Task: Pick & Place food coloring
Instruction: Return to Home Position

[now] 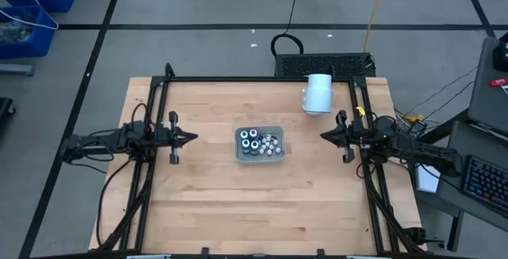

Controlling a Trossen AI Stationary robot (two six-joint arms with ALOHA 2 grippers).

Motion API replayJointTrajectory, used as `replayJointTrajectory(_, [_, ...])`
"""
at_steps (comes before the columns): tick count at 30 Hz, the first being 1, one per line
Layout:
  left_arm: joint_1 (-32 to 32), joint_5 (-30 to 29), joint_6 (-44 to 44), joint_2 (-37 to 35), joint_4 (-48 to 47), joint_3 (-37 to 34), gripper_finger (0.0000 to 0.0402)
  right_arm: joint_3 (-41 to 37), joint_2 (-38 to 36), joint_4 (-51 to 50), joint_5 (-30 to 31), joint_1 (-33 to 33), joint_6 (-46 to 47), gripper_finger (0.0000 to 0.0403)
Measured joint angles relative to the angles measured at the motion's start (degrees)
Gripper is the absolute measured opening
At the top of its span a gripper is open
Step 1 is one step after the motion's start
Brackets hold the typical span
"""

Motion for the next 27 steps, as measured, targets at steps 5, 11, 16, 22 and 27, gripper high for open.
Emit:
replayJointTrajectory(5, [-1.3, -0.2, -0.1, 0.0, 2.2, 0.0, 0.0000, 0.0, -0.2, -1.8, 7.0, 8.2, -1.6, 0.0000])
replayJointTrajectory(11, [-2.4, -0.6, 0.1, 0.0, 2.6, 0.0, 0.0000, 2.3, -0.9, -5.7, 9.6, 13.6, -6.9, 0.0000])
replayJointTrajectory(16, [-2.3, -0.6, -1.8, 0.0, 1.2, 0.1, 0.0000, 4.4, -0.9, -7.8, 11.9, 14.0, -8.9, 0.0000])
replayJointTrajectory(22, [-2.3, -2.5, -2.9, 0.0, -1.3, 0.2, 0.0000, 4.3, -0.9, -12.0, 15.8, 14.0, -9.5, 0.0000])
replayJointTrajectory(27, [-2.3, -2.5, -2.8, 0.0, -1.5, 0.2, 0.0000, 2.1, -1.0, -10.2, 16.4, 14.0, -8.5, 0.0000])
